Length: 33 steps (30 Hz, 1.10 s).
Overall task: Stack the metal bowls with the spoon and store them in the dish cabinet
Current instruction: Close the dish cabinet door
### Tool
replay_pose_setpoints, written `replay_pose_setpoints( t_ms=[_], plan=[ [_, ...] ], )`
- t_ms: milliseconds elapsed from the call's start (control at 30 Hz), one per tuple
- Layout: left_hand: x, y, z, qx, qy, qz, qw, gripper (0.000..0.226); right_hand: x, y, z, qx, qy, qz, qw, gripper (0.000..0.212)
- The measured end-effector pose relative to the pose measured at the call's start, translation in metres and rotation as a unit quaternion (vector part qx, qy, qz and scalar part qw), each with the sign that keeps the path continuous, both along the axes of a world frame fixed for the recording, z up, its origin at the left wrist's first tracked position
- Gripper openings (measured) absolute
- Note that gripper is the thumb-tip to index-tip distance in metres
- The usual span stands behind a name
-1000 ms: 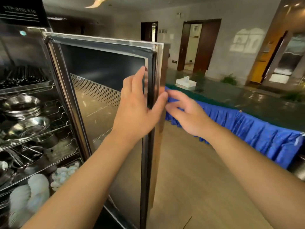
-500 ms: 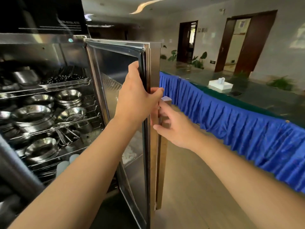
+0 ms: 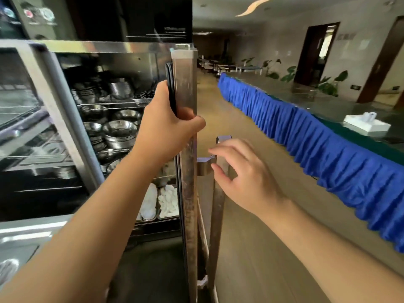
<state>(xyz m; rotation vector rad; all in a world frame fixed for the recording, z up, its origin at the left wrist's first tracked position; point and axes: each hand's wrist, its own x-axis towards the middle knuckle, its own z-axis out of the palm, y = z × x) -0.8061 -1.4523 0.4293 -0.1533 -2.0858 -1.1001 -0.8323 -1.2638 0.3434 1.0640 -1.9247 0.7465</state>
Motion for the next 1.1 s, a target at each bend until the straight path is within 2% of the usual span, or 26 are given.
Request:
replay_pose_setpoints(
  t_ms=[67, 233, 400, 500, 633, 733, 867, 967, 1100],
  plan=[
    [0.008, -0.028, 0.002, 0.003, 0.001, 0.025, 1.0, 0.036, 0.0, -0.021, -0.005, -0.023, -0.008, 0.006, 1.0, 0.03],
    [0.019, -0.077, 0.004, -0.009, -0.01, 0.049, 0.999, 0.032, 0.002, -0.064, -0.016, -0.046, -0.108, 0.039, 0.992, 0.055],
    [0.025, -0.129, 0.003, -0.004, -0.017, 0.07, 0.997, 0.032, 0.0, -0.122, -0.024, -0.094, -0.166, 0.079, 0.978, 0.073],
    [0.027, -0.159, 0.002, 0.005, -0.021, 0.069, 0.997, 0.029, -0.004, -0.155, -0.032, -0.093, -0.243, 0.081, 0.962, 0.079],
    [0.023, -0.203, 0.001, 0.02, -0.021, 0.075, 0.997, 0.024, -0.011, -0.211, -0.047, -0.085, -0.402, 0.111, 0.905, 0.066],
    [0.018, -0.244, 0.0, 0.018, -0.013, 0.085, 0.996, 0.023, -0.025, -0.262, -0.057, -0.061, -0.487, 0.131, 0.862, 0.036],
    [0.009, -0.278, -0.001, 0.019, -0.015, 0.096, 0.995, 0.022, -0.043, -0.304, -0.062, -0.059, -0.542, 0.208, 0.812, 0.041],
    [-0.004, -0.314, -0.005, 0.016, -0.018, 0.104, 0.994, 0.021, -0.057, -0.342, -0.065, -0.035, -0.554, 0.243, 0.795, 0.034],
    [-0.025, -0.361, -0.008, 0.007, -0.004, 0.116, 0.993, 0.019, -0.072, -0.394, -0.067, -0.04, -0.574, 0.234, 0.783, 0.031]
  ],
)
